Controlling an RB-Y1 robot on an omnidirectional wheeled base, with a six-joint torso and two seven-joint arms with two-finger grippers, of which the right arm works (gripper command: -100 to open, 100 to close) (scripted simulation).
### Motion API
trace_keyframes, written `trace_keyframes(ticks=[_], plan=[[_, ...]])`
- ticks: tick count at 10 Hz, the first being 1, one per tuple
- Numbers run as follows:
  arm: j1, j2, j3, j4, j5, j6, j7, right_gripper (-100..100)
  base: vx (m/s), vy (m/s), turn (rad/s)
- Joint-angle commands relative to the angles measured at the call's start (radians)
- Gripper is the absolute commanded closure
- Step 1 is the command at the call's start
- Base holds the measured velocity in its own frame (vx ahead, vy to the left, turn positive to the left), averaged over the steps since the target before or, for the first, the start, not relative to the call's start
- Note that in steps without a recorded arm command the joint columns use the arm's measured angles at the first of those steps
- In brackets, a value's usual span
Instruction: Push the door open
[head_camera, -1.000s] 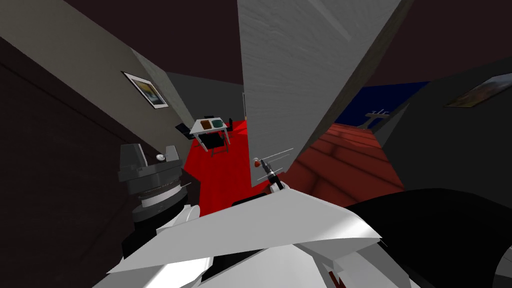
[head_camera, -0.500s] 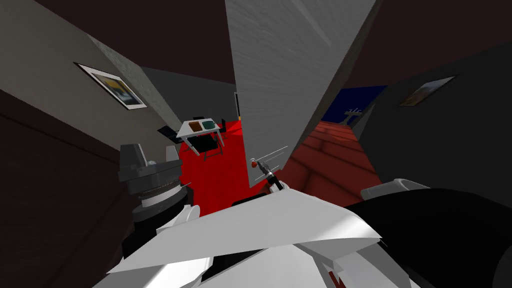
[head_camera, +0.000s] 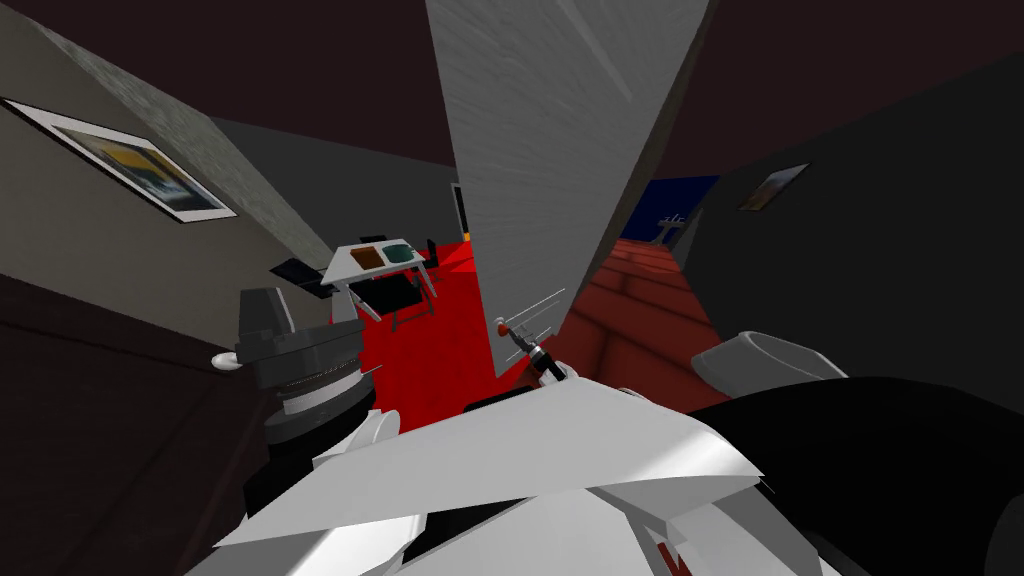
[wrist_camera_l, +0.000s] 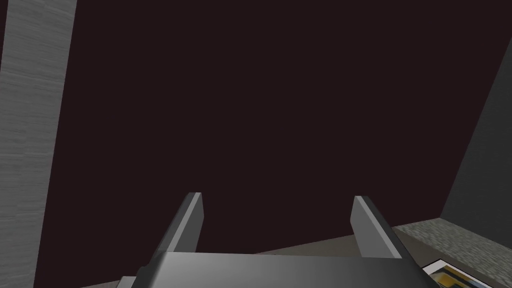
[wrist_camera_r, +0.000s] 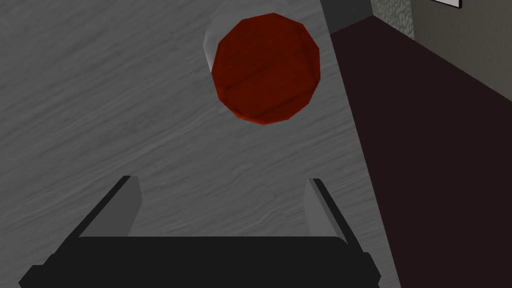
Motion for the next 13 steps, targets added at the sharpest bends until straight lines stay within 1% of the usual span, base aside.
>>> trace_keyframes(ticks=[1,8,13], plan=[[-0.01,-0.008,0.042,0.012,0.004,-0.012,0.042,-100,0.008,0.032,-0.222],[-0.033,-0.06,0.203,-0.002,0.015,-0.026,0.197,-100,0.011,0.034,-0.212],[-0.047,-0.091,0.298,-0.01,0.022,-0.034,0.289,-100,0.006,0.029,-0.204]])
